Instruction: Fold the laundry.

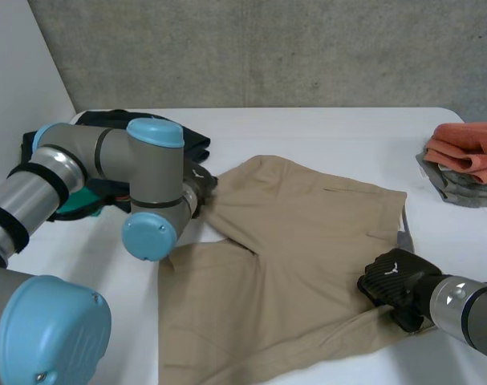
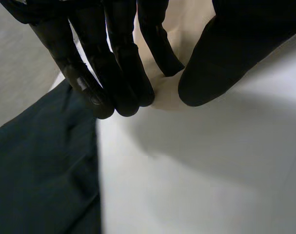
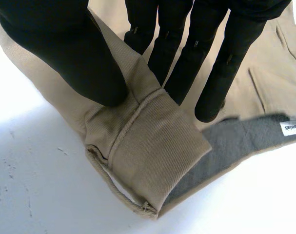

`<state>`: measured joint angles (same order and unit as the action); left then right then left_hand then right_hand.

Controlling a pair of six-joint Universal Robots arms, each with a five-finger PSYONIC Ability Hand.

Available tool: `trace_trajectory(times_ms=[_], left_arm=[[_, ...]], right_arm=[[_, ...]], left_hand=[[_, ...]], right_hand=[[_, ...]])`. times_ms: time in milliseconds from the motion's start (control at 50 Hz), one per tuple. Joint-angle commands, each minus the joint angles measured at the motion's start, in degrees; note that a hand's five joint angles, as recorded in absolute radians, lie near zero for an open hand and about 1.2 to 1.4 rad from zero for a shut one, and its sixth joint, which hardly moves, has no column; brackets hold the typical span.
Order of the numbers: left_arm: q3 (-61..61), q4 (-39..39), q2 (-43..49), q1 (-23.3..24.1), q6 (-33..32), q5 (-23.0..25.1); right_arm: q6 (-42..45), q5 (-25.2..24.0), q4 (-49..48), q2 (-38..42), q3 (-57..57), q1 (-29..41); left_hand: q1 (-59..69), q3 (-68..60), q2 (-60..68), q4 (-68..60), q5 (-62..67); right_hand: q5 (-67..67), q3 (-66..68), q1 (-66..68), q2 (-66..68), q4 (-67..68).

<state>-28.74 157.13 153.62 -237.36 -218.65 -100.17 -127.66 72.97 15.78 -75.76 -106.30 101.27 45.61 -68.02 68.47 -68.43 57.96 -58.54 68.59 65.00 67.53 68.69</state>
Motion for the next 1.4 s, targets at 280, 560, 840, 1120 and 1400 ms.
trace_trajectory(times_ms=[280,560,840,1120,1400], left_arm=[[-15.6,9.0,-9.5,-1.2,1.0,1.1],[-23.6,4.1,-24.7,-2.7,6.9,-1.0],[-49.4,-5.1,-47.4,1.0,24.8,5.0],[-58.4,-5.7,-43.0,6.2,29.0,5.4],[-57.0,4.2,-36.3,6.5,26.0,-2.0]], right_arm=[[0.0,0.0,-0.3,-1.1,-1.4,0.7],[-5.8,-0.5,-2.4,-3.7,-0.2,2.3],[-32.7,3.8,-8.7,-3.2,7.9,3.5],[-33.1,4.8,-10.2,-3.7,5.1,1.3],[-31.1,0.0,-9.9,-6.8,1.7,-1.9]], left_hand=[[34.4,-12.0,11.5,-11.6,12.0],[-29.0,51.4,-51.9,51.8,-51.4],[-22.3,44.7,-45.1,45.1,-44.6],[-22.6,45.0,-45.5,45.4,-45.0],[-13.9,36.3,-36.7,36.7,-36.2]], right_hand=[[-11.5,11.4,15.0,12.5,11.3],[-11.5,11.4,15.0,12.5,11.3],[-11.5,11.4,15.0,12.5,11.3],[-11.5,11.4,15.0,12.5,11.3],[-11.5,11.4,15.0,12.5,11.3]])
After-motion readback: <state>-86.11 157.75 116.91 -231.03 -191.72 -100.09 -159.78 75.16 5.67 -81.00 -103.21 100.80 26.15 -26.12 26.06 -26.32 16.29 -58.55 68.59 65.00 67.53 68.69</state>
